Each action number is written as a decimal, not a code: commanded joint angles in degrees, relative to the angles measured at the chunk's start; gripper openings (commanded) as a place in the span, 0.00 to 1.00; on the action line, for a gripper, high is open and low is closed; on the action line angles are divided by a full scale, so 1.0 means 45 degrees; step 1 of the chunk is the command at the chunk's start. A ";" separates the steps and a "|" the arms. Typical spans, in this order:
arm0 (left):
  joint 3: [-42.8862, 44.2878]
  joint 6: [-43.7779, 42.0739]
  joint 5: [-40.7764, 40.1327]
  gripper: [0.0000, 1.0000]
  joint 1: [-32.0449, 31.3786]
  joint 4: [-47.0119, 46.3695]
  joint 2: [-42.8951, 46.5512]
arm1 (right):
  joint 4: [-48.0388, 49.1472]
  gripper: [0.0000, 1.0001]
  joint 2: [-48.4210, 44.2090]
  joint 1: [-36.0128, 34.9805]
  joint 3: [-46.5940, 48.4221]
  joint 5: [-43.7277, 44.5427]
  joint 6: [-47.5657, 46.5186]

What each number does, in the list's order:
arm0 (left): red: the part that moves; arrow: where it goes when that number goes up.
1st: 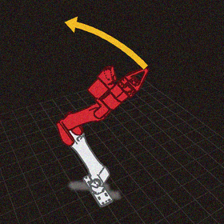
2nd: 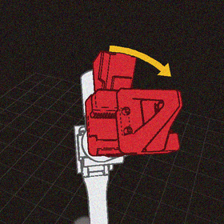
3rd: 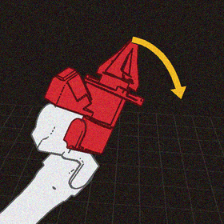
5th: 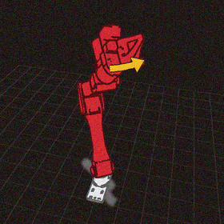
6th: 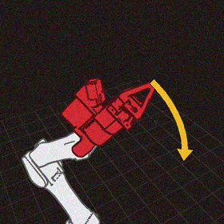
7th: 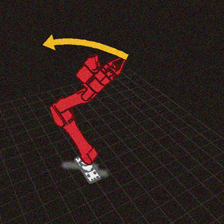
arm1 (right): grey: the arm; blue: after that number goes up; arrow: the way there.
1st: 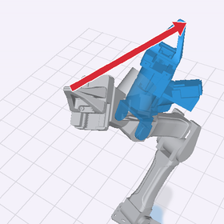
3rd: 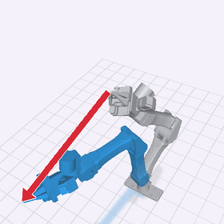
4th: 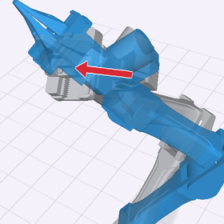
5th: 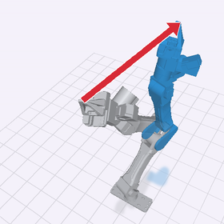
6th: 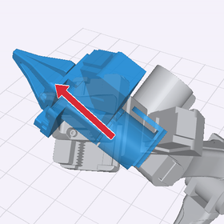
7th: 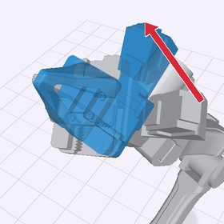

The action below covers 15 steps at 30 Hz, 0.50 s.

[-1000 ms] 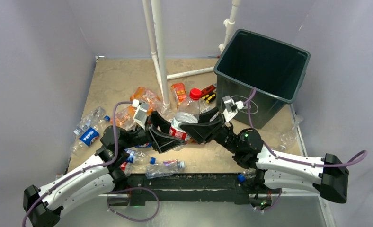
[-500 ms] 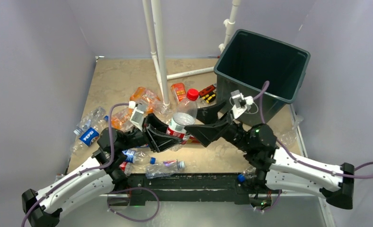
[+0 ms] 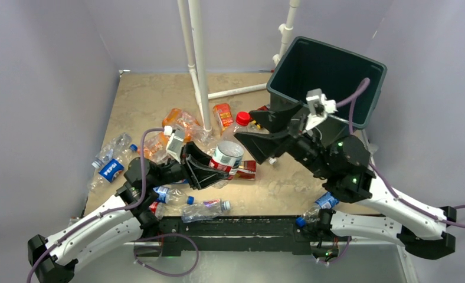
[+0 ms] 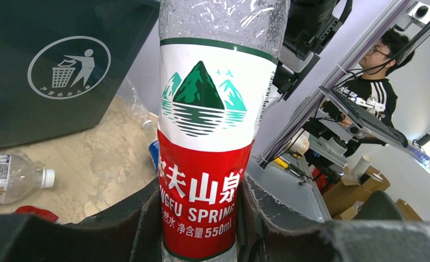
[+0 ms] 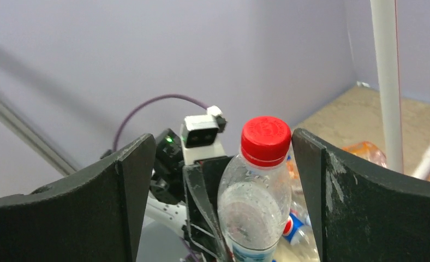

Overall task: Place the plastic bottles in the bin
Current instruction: Pick up the plastic bottle at the center of the board.

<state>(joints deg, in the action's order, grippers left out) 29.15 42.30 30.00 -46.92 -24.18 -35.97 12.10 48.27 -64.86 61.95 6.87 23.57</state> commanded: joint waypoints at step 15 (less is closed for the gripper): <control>0.0604 -0.0279 -0.0040 0.22 -0.0004 0.0054 0.0101 | -0.0477 0.80 0.0875 0.0055 0.0498 0.1413 -0.0752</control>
<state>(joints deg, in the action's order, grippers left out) 29.67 42.30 29.82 -46.92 -23.77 -36.38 6.39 53.45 -64.84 64.01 13.08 20.51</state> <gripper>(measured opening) 0.395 0.835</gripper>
